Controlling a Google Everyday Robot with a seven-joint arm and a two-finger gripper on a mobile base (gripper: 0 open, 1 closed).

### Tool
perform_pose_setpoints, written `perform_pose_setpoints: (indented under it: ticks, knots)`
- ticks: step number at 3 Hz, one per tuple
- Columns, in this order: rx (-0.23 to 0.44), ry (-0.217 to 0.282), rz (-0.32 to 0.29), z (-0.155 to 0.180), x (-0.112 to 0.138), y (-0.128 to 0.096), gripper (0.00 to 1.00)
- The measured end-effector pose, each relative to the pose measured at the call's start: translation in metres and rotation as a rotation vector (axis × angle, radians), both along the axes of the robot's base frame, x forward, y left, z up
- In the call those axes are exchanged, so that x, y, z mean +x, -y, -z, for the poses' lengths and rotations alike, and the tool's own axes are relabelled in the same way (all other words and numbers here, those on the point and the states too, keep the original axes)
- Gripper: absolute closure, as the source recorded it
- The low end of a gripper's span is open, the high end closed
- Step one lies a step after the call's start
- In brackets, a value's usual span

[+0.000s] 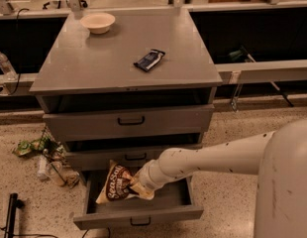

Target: Place brown chip bag into bottom drawer

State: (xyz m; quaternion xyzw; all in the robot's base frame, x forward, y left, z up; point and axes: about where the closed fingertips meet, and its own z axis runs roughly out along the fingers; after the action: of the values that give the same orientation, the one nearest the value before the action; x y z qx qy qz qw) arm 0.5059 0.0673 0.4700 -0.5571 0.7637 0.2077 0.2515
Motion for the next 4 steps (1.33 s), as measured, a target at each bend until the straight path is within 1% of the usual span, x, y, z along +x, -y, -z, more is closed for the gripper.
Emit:
perform_pose_setpoints:
  ticks: [1,2,3,4]
  knots:
    - [0.006,-0.017,0.017,0.045,0.006,0.015,1.0]
    - [0.007,-0.046,0.017,0.097,0.017,0.026,1.0]
    - [0.018,-0.079,0.026,0.139,0.031,0.033,1.0]
    - [0.03,-0.098,0.034,0.166,0.044,0.036,1.0]
